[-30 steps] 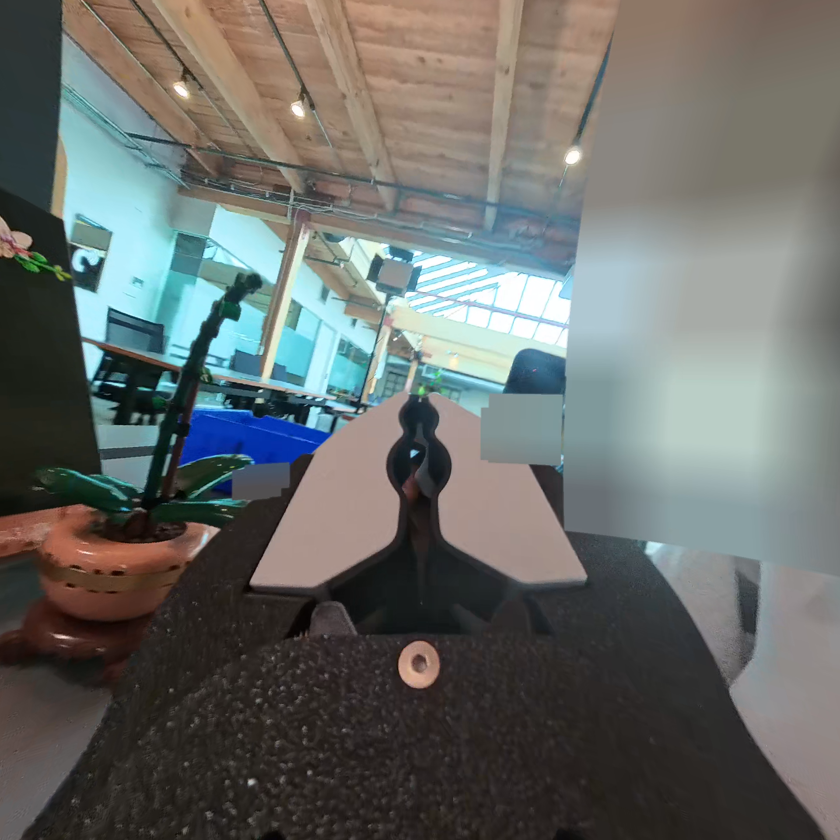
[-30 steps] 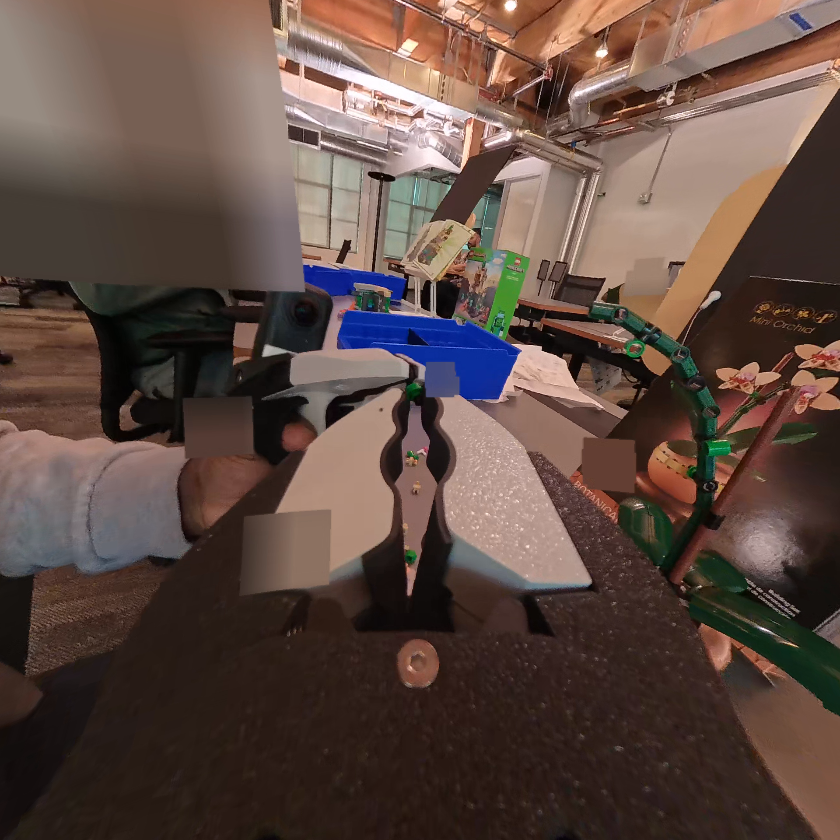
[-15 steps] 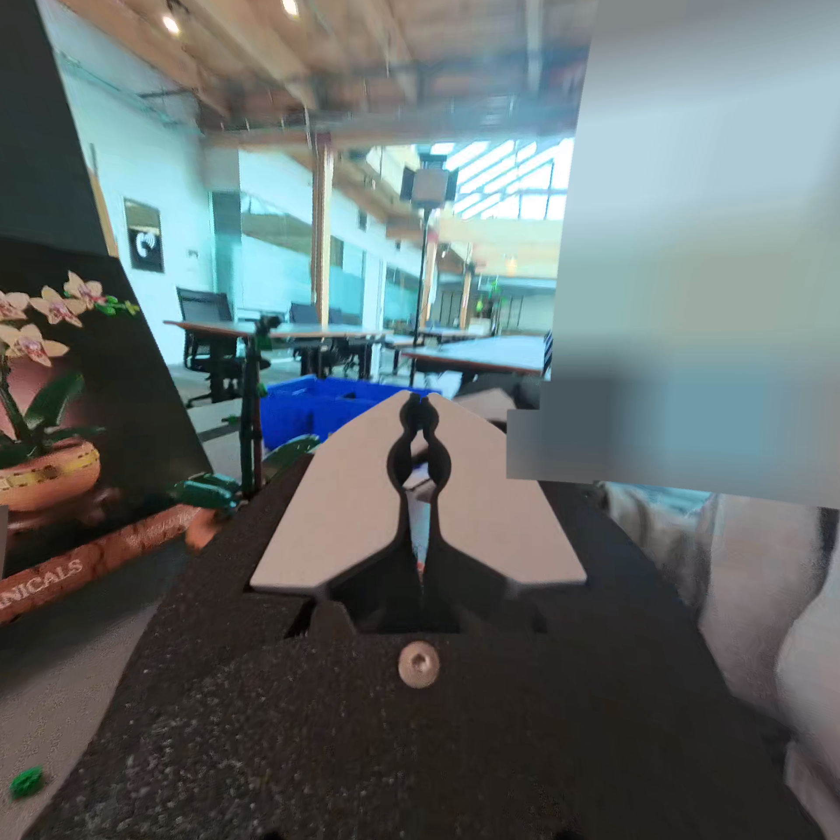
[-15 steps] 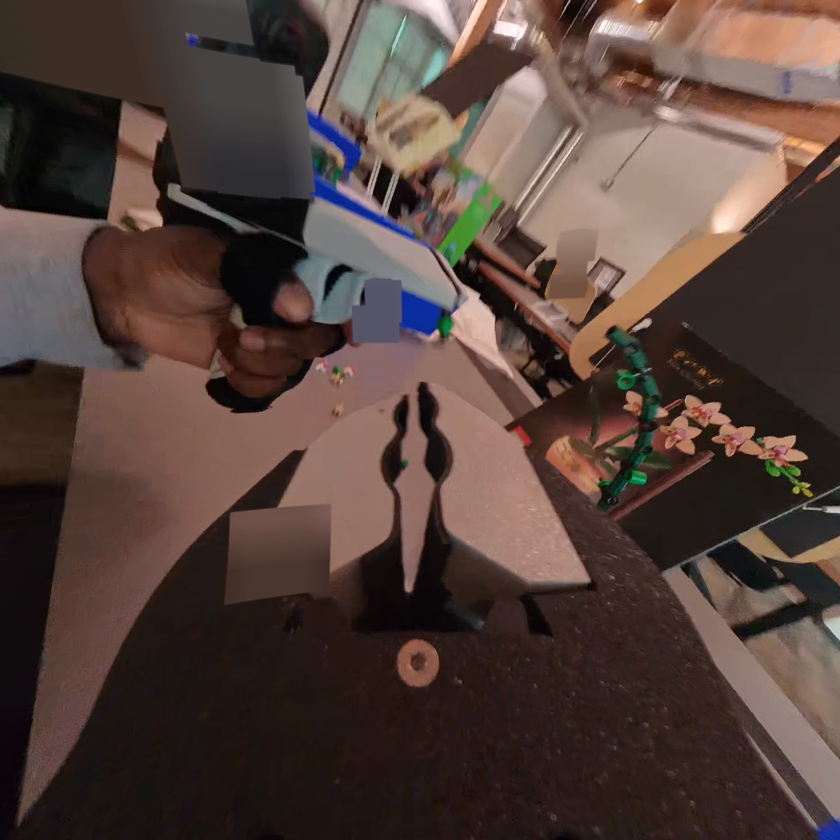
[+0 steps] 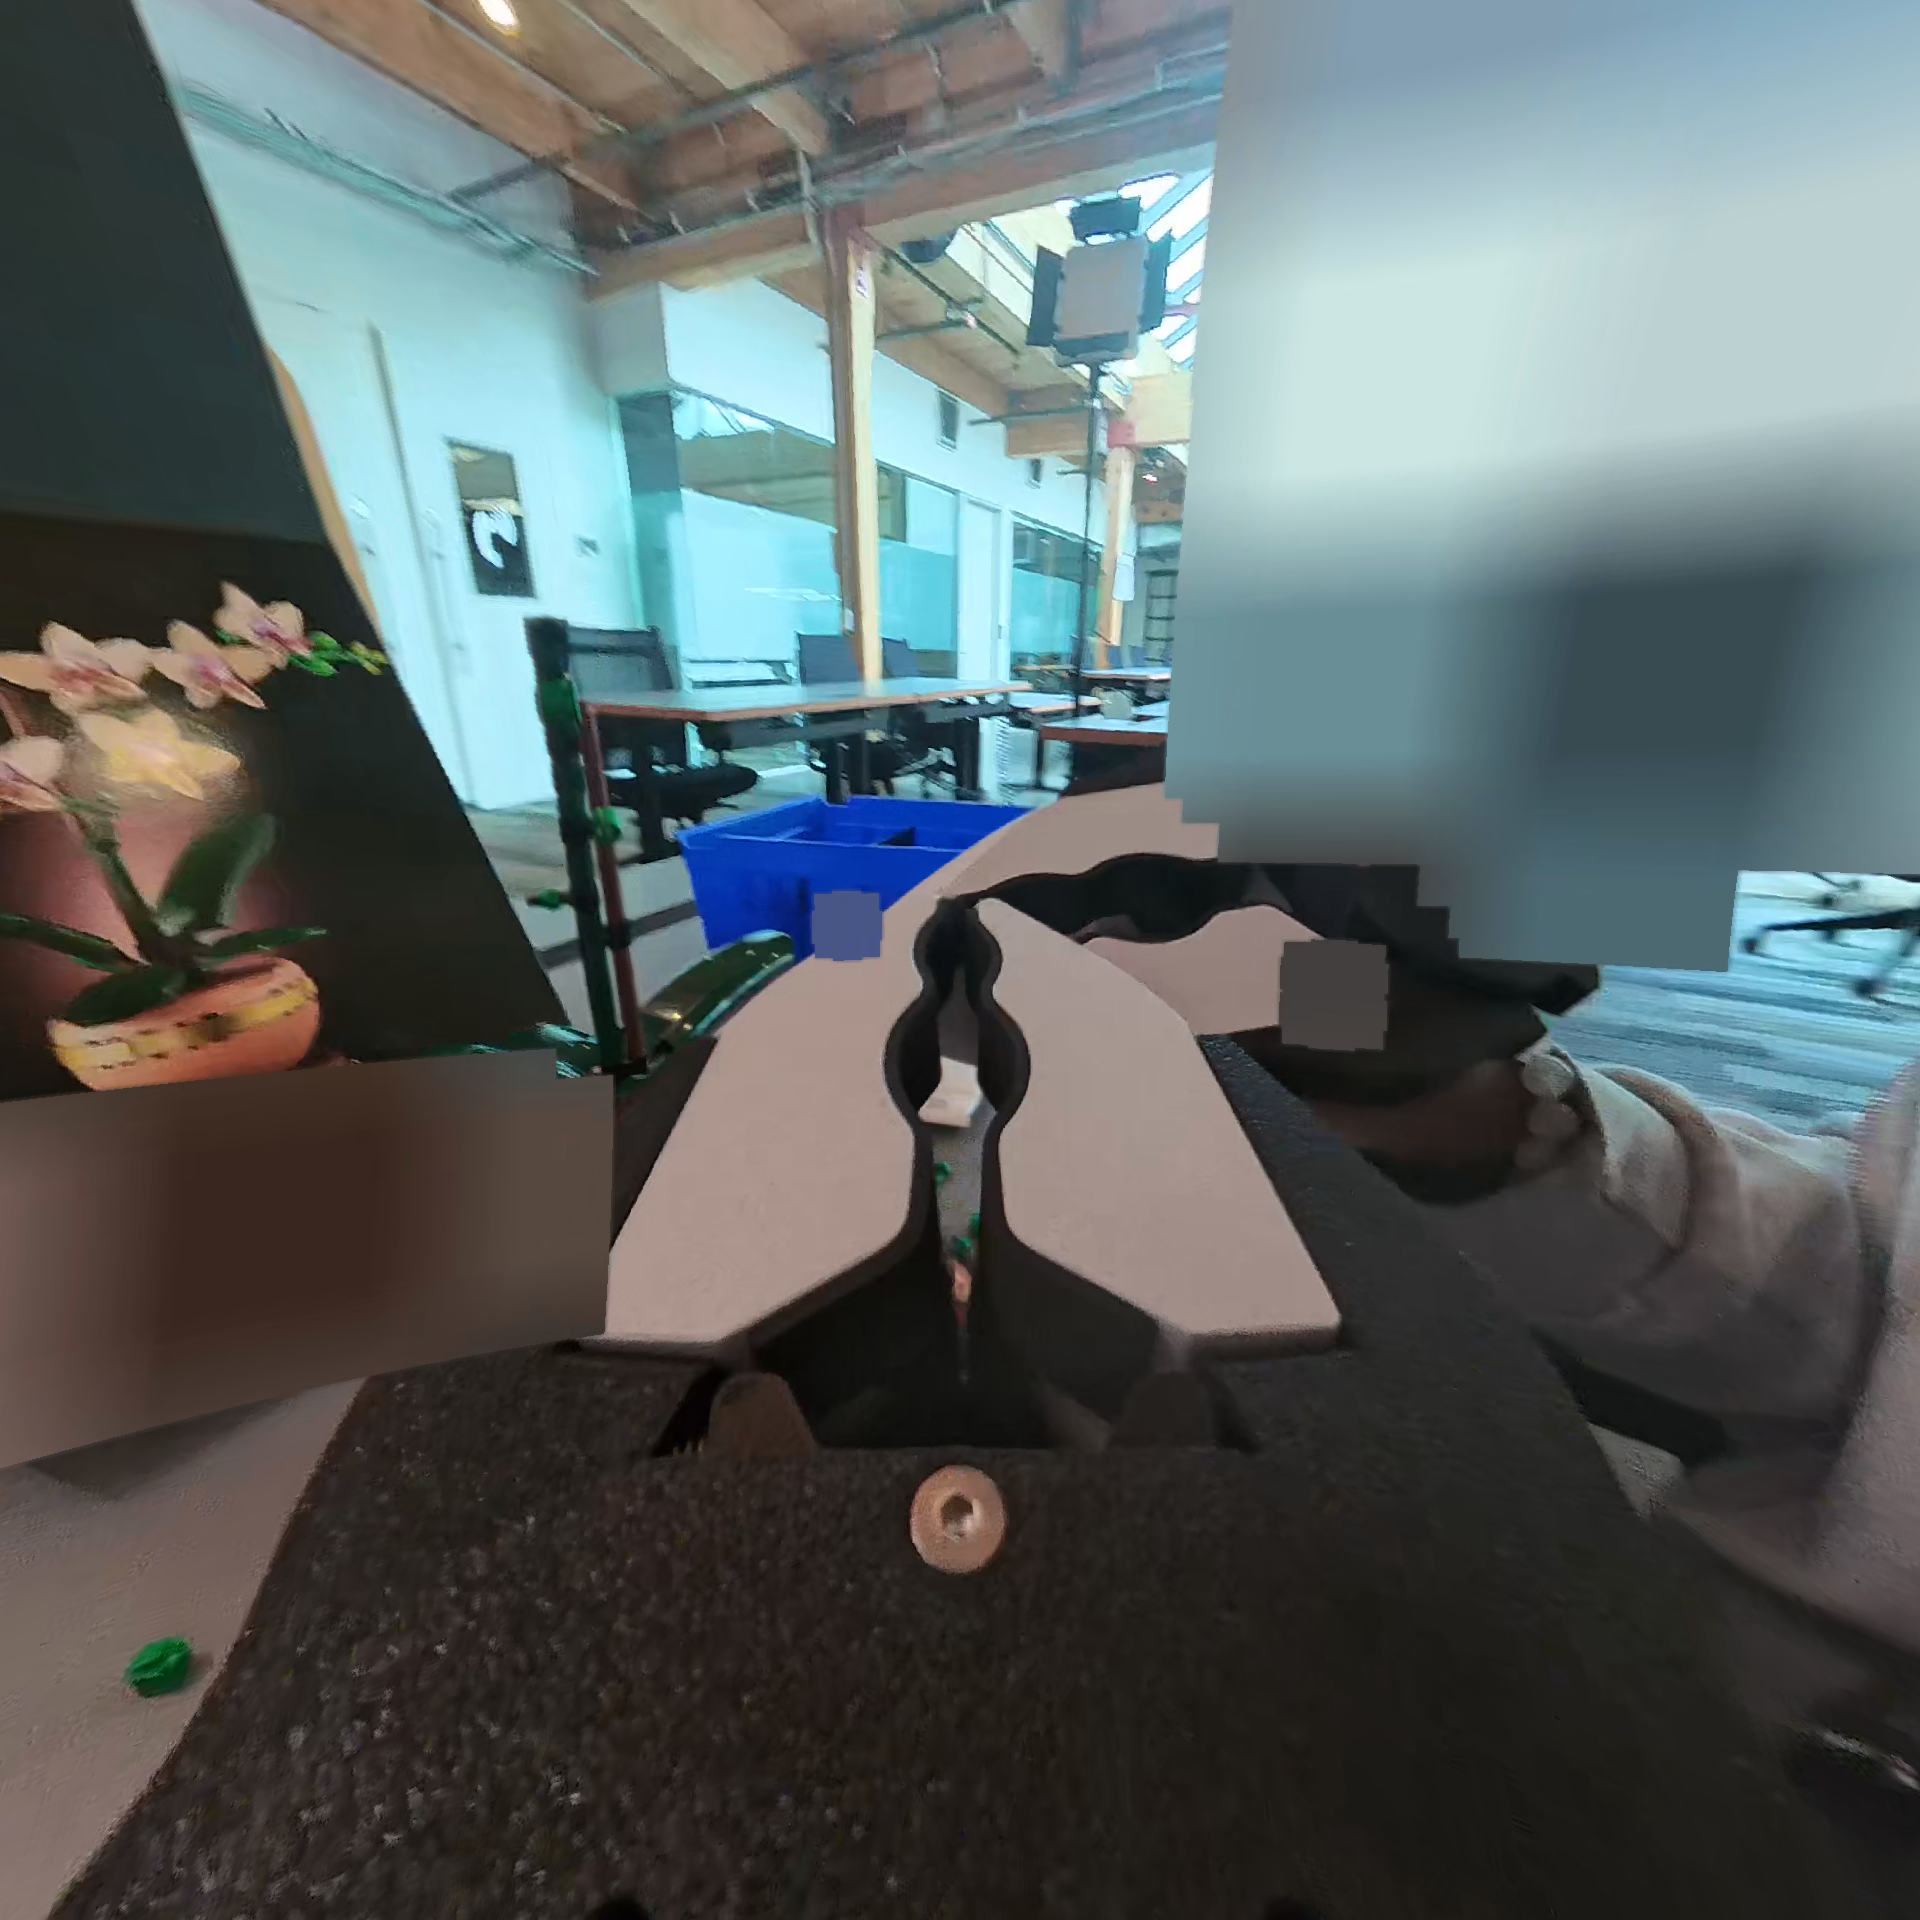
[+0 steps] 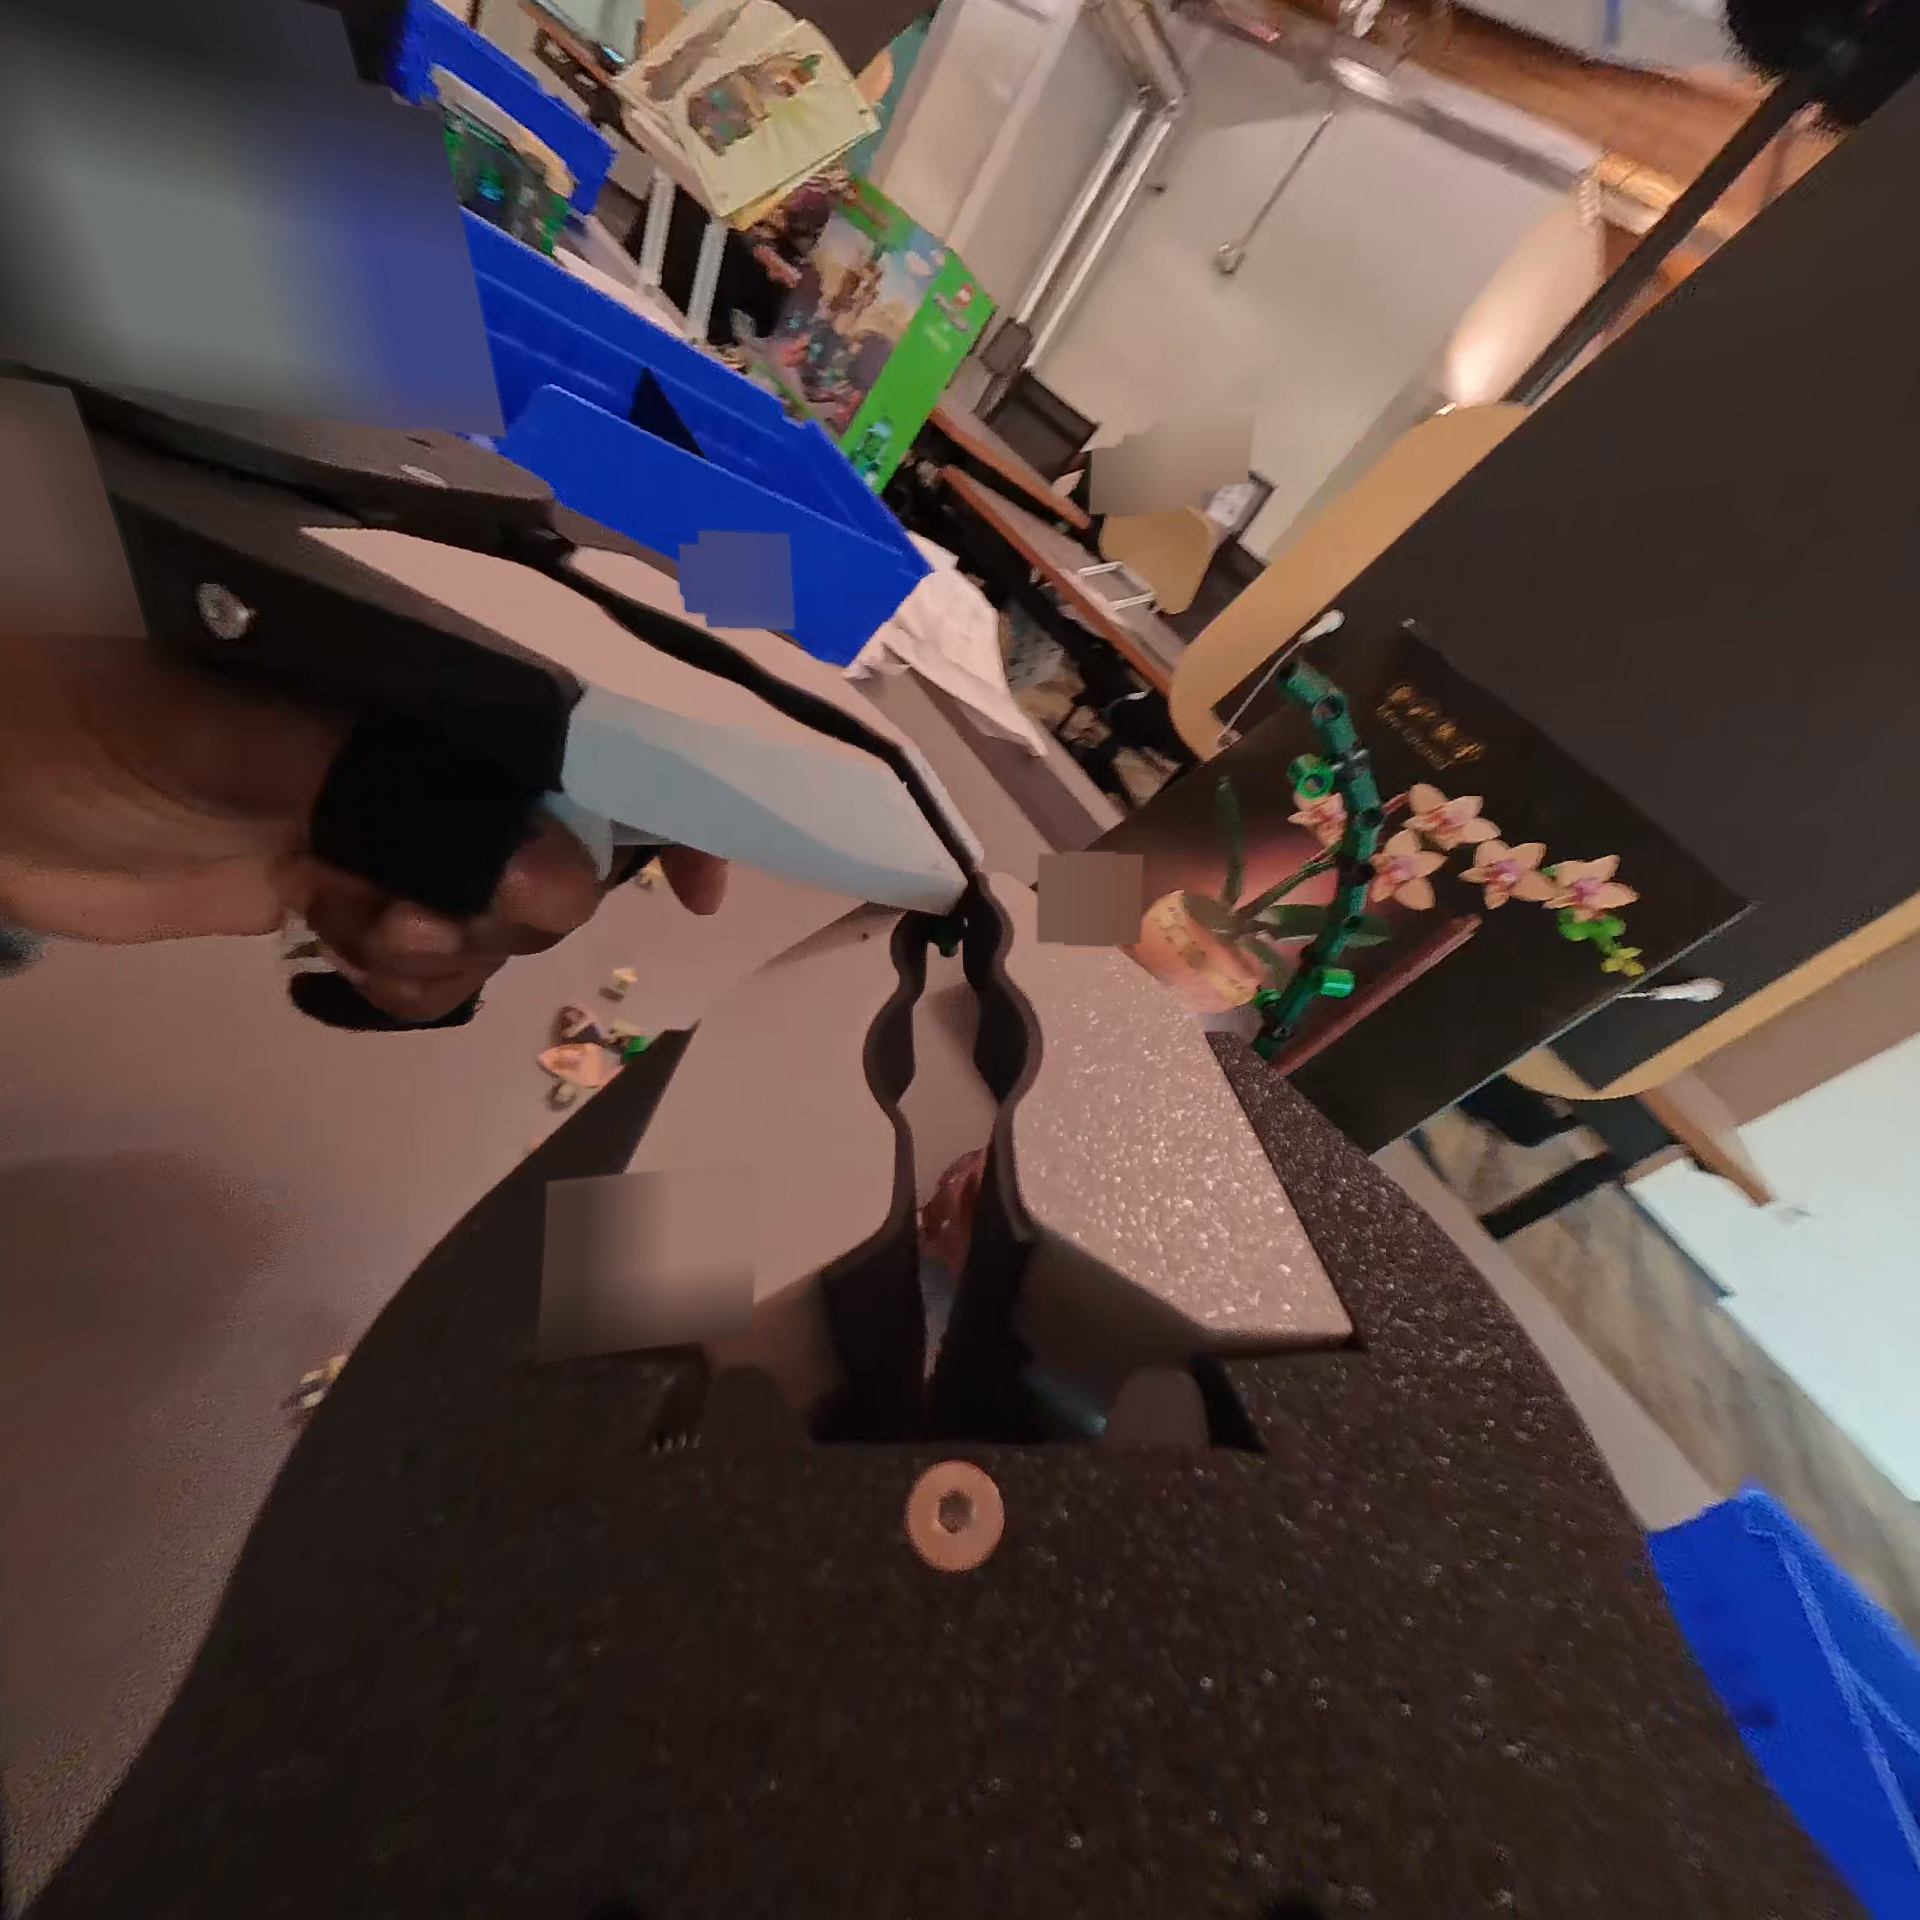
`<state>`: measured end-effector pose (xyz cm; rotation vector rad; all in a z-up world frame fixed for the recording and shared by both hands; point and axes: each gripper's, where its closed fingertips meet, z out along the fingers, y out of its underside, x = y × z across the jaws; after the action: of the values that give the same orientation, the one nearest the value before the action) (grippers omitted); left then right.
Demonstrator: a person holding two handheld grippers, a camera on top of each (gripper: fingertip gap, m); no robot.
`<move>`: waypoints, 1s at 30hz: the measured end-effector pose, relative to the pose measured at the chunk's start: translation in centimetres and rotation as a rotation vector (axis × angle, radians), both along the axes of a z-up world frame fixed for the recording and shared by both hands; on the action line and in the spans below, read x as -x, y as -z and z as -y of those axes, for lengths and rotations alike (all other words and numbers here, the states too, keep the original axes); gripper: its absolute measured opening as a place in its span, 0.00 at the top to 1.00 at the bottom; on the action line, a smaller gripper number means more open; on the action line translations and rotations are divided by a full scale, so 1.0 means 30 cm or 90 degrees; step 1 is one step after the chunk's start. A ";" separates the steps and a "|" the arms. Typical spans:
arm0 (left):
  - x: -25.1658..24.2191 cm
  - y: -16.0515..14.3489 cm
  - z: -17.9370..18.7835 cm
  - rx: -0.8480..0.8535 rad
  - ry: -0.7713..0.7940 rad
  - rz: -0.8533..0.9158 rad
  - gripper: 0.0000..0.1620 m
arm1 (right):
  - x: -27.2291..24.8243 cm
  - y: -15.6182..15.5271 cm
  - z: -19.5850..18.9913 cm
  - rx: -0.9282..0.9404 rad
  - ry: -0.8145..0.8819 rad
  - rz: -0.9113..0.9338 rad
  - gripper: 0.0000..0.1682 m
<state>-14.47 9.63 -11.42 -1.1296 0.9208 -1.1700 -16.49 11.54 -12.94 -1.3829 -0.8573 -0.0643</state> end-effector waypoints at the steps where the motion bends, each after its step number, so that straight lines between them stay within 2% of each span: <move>1: 0.004 -0.007 0.004 -0.014 -0.019 0.007 1.00 | 0.004 -0.006 0.001 -0.022 0.009 0.010 0.96; 2: 0.011 -0.029 0.029 -0.034 -0.006 0.032 1.00 | 0.009 -0.003 -0.001 -0.030 0.013 0.020 0.97; 4: 0.090 -0.195 0.143 -0.075 0.071 0.186 1.00 | -0.045 0.212 -0.093 0.114 0.080 0.136 0.96; 5: 0.108 -0.226 0.138 -0.144 0.003 0.142 1.00 | -0.025 0.193 -0.093 0.071 0.046 0.065 0.96; 6: 0.136 -0.228 0.087 -0.232 -0.108 0.077 1.00 | 0.011 0.139 -0.065 0.066 -0.001 -0.003 0.96; 7: 0.165 -0.209 0.025 -0.266 -0.178 0.031 1.00 | 0.035 0.075 -0.039 0.029 -0.035 -0.026 0.96; 8: 0.164 -0.168 -0.017 -0.235 -0.169 -0.003 1.00 | 0.031 0.039 -0.031 -0.001 -0.037 -0.037 0.96; 10: 0.124 -0.094 -0.042 -0.125 -0.083 -0.030 1.00 | 0.008 0.023 -0.037 -0.025 -0.031 -0.057 0.96; 13: 0.067 0.005 -0.050 -0.094 -0.062 -0.109 1.00 | -0.005 0.000 -0.036 -0.069 -0.010 -0.035 0.96; 16: 0.049 0.003 -0.018 -0.099 -0.037 -0.093 1.00 | -0.001 -0.007 -0.035 -0.094 0.006 -0.002 0.96; 21: 0.027 0.046 -0.016 -0.123 -0.050 -0.172 0.98 | 0.006 -0.016 -0.028 -0.204 0.068 0.150 0.97; 26: 0.029 0.040 0.011 -0.104 -0.008 -0.176 0.90 | 0.011 -0.025 -0.029 -0.215 0.070 0.166 0.97; 30: 0.026 0.034 0.023 -0.116 -0.008 -0.167 0.95 | 0.025 -0.021 -0.022 -0.227 0.072 0.185 0.96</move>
<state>-15.24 8.95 -12.44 -1.1554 1.1942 -0.9197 -17.23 12.19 -12.30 -1.0980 -0.9536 -0.4929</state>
